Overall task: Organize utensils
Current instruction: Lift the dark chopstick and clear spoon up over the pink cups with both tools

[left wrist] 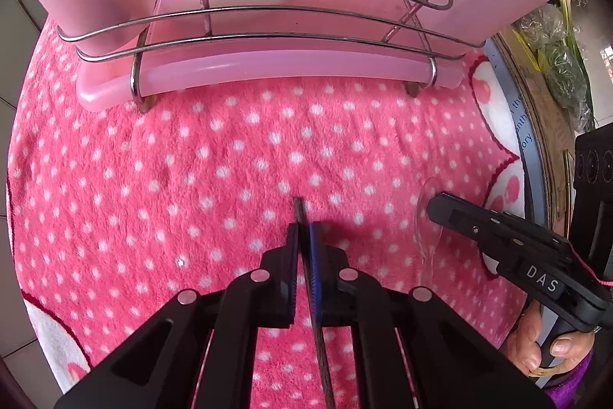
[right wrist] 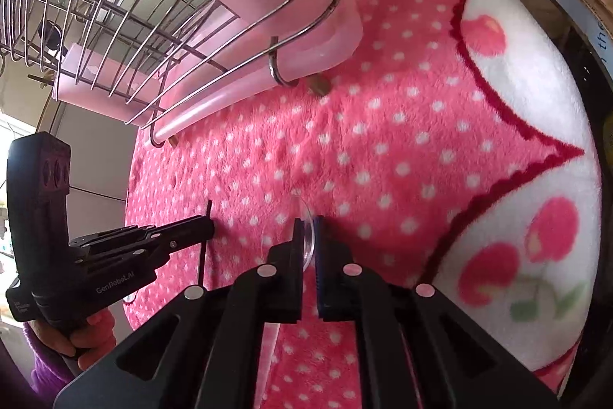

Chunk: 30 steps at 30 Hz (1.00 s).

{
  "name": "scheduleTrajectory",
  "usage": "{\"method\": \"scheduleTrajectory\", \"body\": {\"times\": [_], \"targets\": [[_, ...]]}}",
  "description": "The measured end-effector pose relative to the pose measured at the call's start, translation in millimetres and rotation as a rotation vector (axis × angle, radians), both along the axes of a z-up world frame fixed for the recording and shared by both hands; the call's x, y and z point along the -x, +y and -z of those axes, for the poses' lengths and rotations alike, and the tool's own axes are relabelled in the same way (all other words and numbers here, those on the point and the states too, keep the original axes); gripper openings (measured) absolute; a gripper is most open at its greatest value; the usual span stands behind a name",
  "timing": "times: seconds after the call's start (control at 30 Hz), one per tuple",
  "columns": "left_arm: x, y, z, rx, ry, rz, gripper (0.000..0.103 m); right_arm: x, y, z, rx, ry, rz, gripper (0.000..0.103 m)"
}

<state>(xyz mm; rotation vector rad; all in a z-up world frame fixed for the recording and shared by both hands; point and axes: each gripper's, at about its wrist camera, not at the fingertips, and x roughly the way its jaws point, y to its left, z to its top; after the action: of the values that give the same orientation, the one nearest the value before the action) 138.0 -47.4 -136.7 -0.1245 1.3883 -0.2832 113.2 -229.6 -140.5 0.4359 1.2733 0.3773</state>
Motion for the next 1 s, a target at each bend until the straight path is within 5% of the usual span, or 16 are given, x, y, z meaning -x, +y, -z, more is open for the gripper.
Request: {"method": "scheduleTrajectory", "body": {"times": [0.33,1.0], "targets": [[14.6,30.1,-29.3,0.103,-0.100,-0.038,0.004,8.2,-2.7,-6.9,-0.005,-0.065,0.030,0.003],[72.7,97.2,-134.0,0.225,-0.486,-0.137,0.004,54.3,-0.8,-94.8,0.081,-0.428,0.071,0.002]]}}
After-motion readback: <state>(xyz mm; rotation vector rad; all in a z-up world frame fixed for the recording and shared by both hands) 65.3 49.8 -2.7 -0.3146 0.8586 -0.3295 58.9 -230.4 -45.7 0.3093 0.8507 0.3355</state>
